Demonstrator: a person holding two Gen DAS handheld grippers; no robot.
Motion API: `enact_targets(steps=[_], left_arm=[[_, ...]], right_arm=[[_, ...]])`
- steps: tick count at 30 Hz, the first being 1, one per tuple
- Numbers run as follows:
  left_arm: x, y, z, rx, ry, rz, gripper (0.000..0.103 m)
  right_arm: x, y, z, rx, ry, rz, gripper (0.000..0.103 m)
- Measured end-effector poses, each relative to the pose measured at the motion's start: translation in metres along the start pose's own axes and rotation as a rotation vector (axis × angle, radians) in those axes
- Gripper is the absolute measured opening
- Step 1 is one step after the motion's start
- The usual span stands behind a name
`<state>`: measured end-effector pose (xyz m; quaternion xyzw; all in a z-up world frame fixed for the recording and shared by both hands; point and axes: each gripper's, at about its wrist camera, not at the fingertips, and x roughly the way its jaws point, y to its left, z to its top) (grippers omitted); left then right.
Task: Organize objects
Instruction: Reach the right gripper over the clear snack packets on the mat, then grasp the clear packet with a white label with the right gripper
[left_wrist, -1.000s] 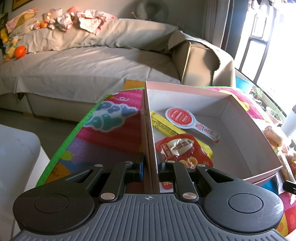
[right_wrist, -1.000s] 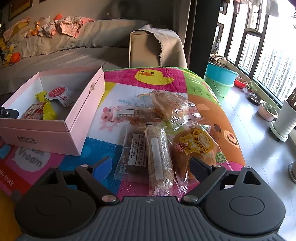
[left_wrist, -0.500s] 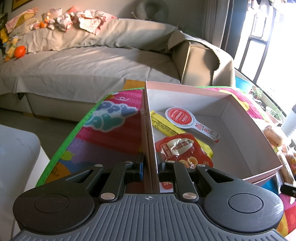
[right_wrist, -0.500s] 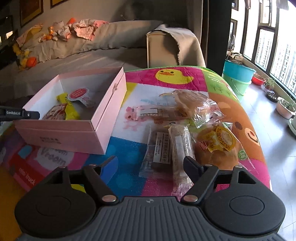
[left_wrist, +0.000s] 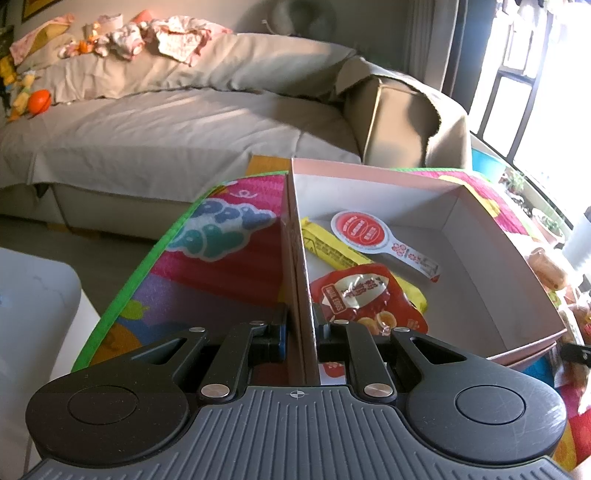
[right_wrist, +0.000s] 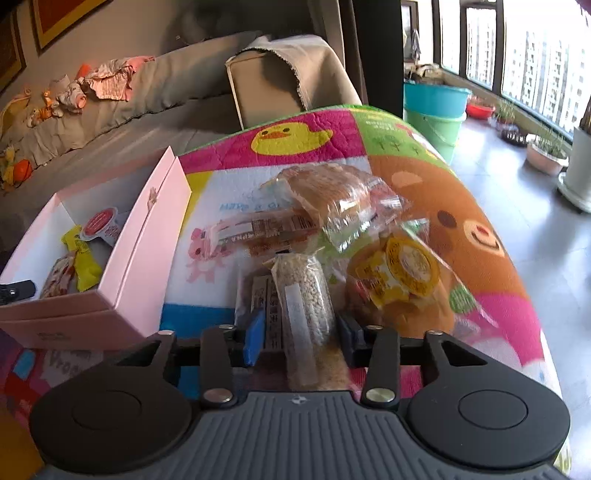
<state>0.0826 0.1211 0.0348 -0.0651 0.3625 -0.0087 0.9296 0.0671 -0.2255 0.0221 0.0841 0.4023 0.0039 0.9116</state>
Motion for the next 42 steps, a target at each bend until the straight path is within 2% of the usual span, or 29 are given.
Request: enact_targets(steps=[6, 17, 19, 25, 26, 28, 31, 32, 33, 34, 37, 40, 42], left_arm=[[0.002, 0.000, 0.002, 0.001, 0.008, 0.003, 0.014], [0.003, -0.001, 0.002, 0.000, 0.009, 0.004, 0.014], [0.003, -0.001, 0.002, -0.002, 0.008, 0.003, 0.014], [0.002, 0.000, 0.002, -0.012, 0.004, -0.006, 0.014], [0.002, 0.000, 0.002, -0.014, 0.003, -0.008, 0.015], [0.002, 0.001, 0.002, -0.012, 0.003, -0.011, 0.015], [0.002, 0.001, 0.002, -0.012, 0.002, -0.011, 0.015], [0.002, 0.001, 0.002, -0.013, 0.002, -0.012, 0.015], [0.002, 0.002, 0.002, -0.012, 0.002, -0.013, 0.015], [0.002, 0.001, 0.002, -0.012, 0.002, -0.013, 0.015], [0.002, 0.000, 0.002, -0.010, 0.002, -0.014, 0.015], [0.002, 0.000, 0.002, -0.009, 0.003, -0.013, 0.015], [0.002, 0.000, 0.002, -0.010, 0.002, -0.013, 0.015]], right_arm=[[-0.009, 0.002, -0.012, 0.020, 0.012, 0.014, 0.035], [-0.010, 0.009, -0.013, -0.008, 0.013, 0.007, 0.035], [-0.014, 0.009, -0.013, -0.024, 0.000, -0.018, 0.035], [-0.024, 0.010, -0.014, -0.123, -0.081, -0.188, 0.037], [-0.026, 0.013, -0.015, -0.143, -0.099, -0.210, 0.040], [-0.033, 0.019, -0.014, -0.164, -0.130, -0.177, 0.043], [-0.039, 0.030, -0.013, -0.161, -0.112, -0.002, 0.055], [-0.035, 0.035, -0.013, -0.159, -0.081, 0.058, 0.065], [-0.030, 0.039, -0.013, -0.163, -0.060, 0.073, 0.072], [-0.024, 0.043, -0.014, -0.172, -0.049, 0.060, 0.073], [0.002, 0.050, -0.011, -0.190, -0.031, -0.051, 0.074], [0.019, 0.046, -0.005, -0.147, -0.030, -0.040, 0.075], [0.021, 0.050, -0.005, -0.170, -0.035, -0.030, 0.065]])
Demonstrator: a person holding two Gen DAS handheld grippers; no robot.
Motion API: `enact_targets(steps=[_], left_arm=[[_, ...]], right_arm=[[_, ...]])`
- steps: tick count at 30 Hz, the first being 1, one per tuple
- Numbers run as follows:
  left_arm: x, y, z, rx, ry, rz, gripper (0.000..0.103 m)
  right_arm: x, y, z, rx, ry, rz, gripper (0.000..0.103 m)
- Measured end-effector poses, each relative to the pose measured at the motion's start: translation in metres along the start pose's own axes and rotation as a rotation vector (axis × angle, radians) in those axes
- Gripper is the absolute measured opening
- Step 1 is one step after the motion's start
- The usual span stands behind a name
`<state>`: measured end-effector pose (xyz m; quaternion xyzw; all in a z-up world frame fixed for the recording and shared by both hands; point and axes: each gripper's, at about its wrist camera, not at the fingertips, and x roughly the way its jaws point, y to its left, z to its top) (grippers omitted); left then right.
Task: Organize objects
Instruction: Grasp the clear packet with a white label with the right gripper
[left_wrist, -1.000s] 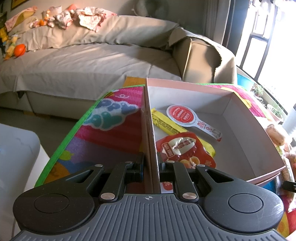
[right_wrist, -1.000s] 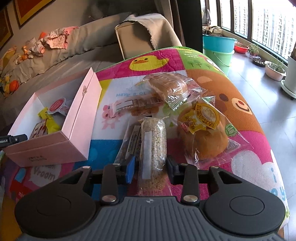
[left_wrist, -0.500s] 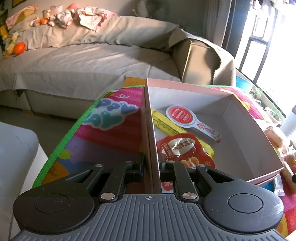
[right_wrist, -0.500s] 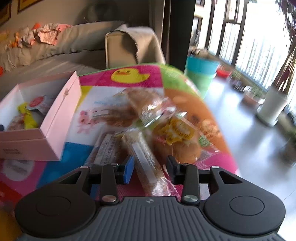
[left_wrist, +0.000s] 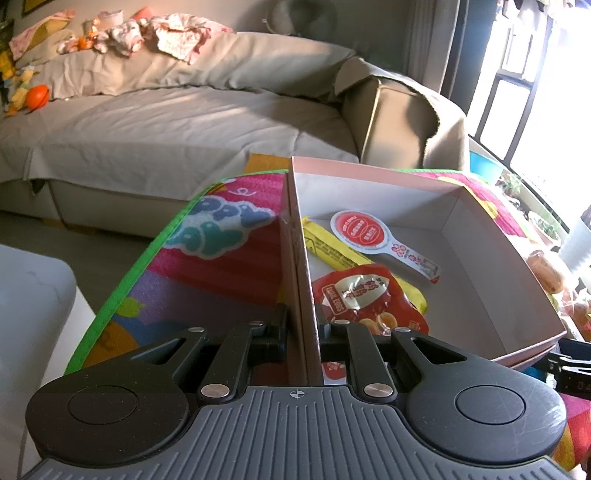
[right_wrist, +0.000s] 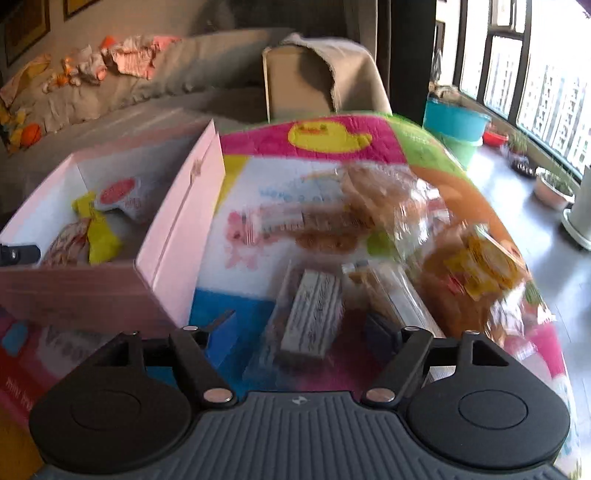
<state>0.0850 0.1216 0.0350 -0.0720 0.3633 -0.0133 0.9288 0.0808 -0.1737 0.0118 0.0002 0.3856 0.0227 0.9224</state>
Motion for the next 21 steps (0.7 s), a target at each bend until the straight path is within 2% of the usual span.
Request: enact_targets(steps=[3, 6, 13, 16, 18, 21], left_arm=[[0.000, 0.000, 0.000, -0.001, 0.000, 0.000, 0.015], [0.000, 0.000, 0.000, 0.000, -0.001, -0.001, 0.015], [0.000, -0.002, 0.000, 0.011, -0.002, 0.009, 0.015], [0.000, -0.001, 0.000, 0.009, -0.005, 0.009, 0.015], [0.000, -0.001, 0.000, 0.012, -0.004, 0.009, 0.015], [0.000, -0.001, -0.001, 0.012, -0.005, 0.010, 0.015]], right_arm=[[-0.005, 0.005, -0.003, -0.047, -0.003, 0.030, 0.046], [-0.013, 0.004, -0.011, -0.064, 0.003, 0.033, 0.041], [-0.038, 0.006, -0.024, -0.087, 0.078, 0.099, 0.042], [-0.038, 0.009, -0.025, -0.100, 0.069, 0.099, 0.044], [-0.032, 0.009, -0.022, -0.088, 0.058, 0.091, 0.053], [-0.022, 0.013, -0.018, -0.090, 0.032, 0.070, 0.056]])
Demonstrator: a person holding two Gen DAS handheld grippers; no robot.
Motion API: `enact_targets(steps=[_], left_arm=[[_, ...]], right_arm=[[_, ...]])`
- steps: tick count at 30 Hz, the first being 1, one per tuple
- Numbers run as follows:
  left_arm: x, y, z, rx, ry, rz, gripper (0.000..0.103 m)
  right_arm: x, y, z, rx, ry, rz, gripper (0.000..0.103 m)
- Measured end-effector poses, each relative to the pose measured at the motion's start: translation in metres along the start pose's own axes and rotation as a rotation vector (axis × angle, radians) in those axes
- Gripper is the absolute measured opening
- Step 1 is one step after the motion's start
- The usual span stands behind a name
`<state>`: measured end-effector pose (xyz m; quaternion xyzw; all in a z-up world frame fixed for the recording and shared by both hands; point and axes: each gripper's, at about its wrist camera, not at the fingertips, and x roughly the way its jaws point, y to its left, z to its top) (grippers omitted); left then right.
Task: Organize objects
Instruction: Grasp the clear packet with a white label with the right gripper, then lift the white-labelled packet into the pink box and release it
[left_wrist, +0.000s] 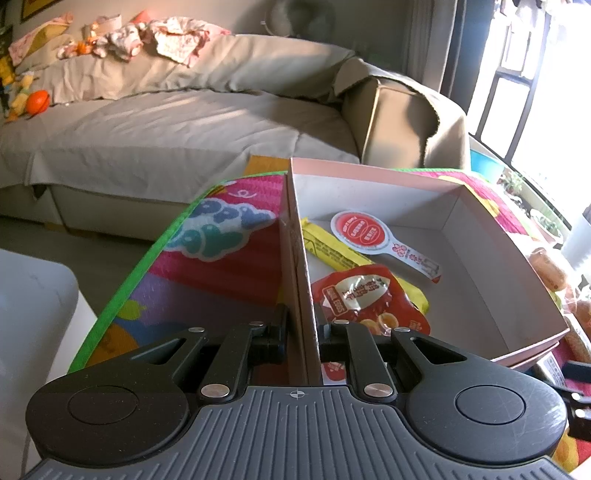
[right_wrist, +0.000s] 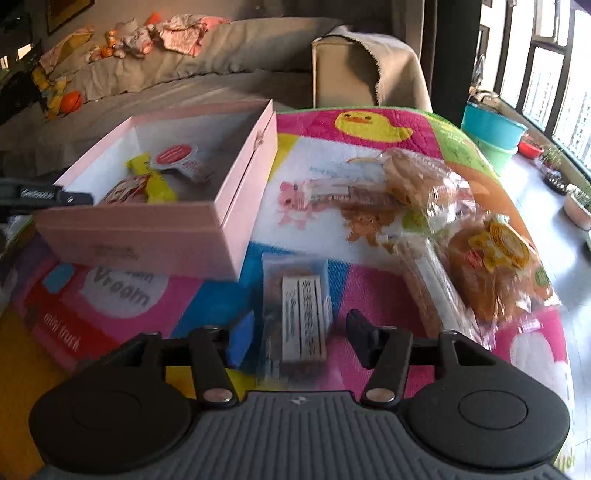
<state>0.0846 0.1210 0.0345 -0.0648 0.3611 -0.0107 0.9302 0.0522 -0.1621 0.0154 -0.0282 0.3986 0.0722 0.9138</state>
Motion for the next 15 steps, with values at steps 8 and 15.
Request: enact_targets(steps=[8, 15], left_arm=[[-0.001, 0.000, 0.001, -0.004, -0.001, -0.009, 0.015], [-0.001, 0.002, 0.001, -0.013, -0.005, -0.021, 0.016]], right_arm=[[-0.013, 0.003, 0.005, -0.030, 0.060, 0.048, 0.036], [-0.082, -0.014, 0.046, 0.057, -0.125, 0.056, 0.035]])
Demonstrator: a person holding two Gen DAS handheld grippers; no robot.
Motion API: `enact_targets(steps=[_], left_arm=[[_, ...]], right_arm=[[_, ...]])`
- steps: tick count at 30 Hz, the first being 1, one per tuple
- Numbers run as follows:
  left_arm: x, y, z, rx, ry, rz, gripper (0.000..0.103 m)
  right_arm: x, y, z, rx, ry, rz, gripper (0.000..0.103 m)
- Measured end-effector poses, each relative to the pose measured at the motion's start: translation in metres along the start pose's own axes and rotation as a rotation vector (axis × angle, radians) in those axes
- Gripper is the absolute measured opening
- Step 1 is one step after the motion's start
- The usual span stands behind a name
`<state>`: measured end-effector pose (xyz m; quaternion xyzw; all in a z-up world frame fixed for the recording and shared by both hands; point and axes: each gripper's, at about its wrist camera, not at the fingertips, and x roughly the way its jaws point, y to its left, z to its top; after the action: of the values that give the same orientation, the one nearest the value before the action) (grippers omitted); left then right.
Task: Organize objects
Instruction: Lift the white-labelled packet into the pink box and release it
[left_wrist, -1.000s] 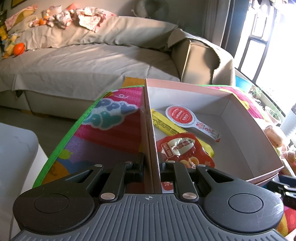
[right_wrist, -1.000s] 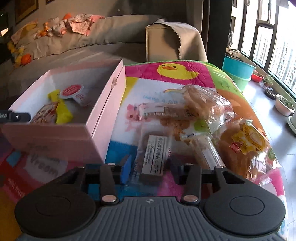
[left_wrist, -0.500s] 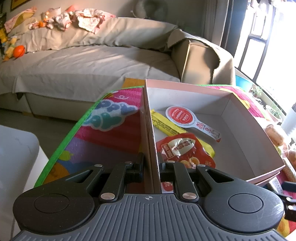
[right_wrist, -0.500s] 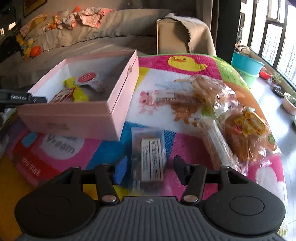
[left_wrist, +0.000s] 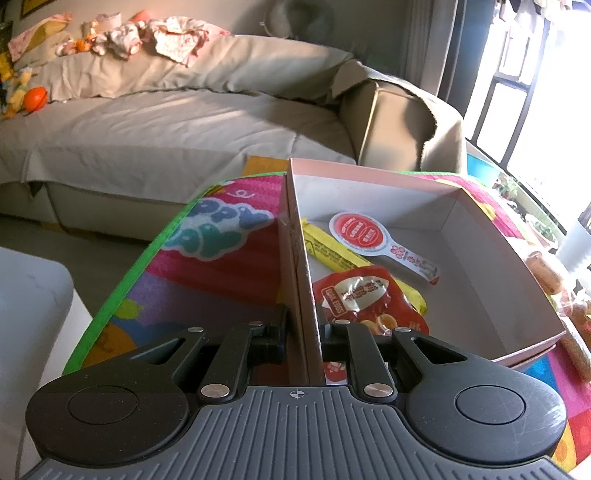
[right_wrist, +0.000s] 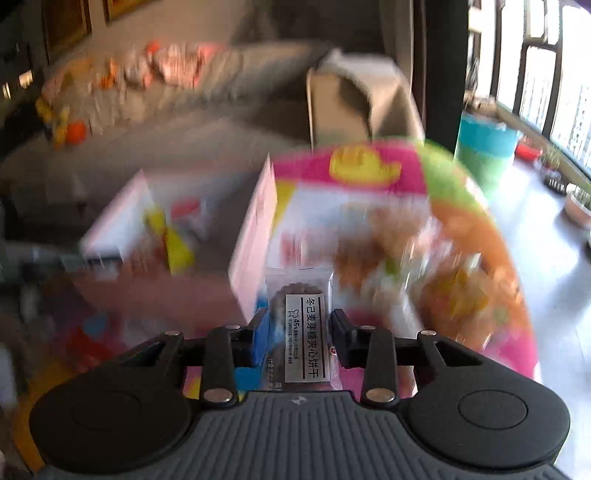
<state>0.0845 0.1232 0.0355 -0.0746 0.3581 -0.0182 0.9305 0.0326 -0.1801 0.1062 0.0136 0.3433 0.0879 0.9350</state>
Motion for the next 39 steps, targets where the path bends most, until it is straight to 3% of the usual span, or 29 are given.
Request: enact_targets(steps=[4, 8, 11, 17, 22, 24, 26, 29, 39], left_arm=[[0.001, 0.000, -0.001, -0.008, -0.004, -0.001, 0.016], [0.002, 0.000, -0.001, -0.005, -0.007, -0.001, 0.016], [0.002, 0.000, -0.001, -0.005, -0.008, -0.002, 0.016], [0.001, 0.000, -0.003, -0.001, -0.010, -0.002, 0.016], [0.001, 0.000, -0.003, 0.001, -0.010, -0.002, 0.016], [0.001, 0.001, -0.003, 0.002, -0.010, -0.003, 0.016], [0.001, 0.001, -0.003, 0.002, -0.011, -0.005, 0.016], [0.002, 0.002, -0.003, 0.002, -0.014, -0.008, 0.016], [0.002, 0.003, -0.003, 0.002, -0.015, -0.012, 0.016]], right_arm=[[-0.032, 0.018, 0.038, -0.036, -0.159, 0.054, 0.035], [-0.031, 0.046, 0.064, -0.074, -0.220, 0.158, 0.035], [-0.008, 0.069, 0.075, -0.103, -0.190, 0.219, 0.035], [0.065, 0.105, 0.094, -0.091, -0.034, 0.280, 0.035], [0.113, 0.132, 0.102, -0.072, 0.010, 0.272, 0.037], [0.124, 0.138, 0.100, -0.060, 0.026, 0.277, 0.047], [0.129, 0.138, 0.098, -0.052, 0.041, 0.278, 0.047], [0.123, 0.129, 0.094, -0.048, 0.037, 0.280, 0.049], [0.064, 0.059, 0.035, -0.055, -0.039, 0.090, 0.060]])
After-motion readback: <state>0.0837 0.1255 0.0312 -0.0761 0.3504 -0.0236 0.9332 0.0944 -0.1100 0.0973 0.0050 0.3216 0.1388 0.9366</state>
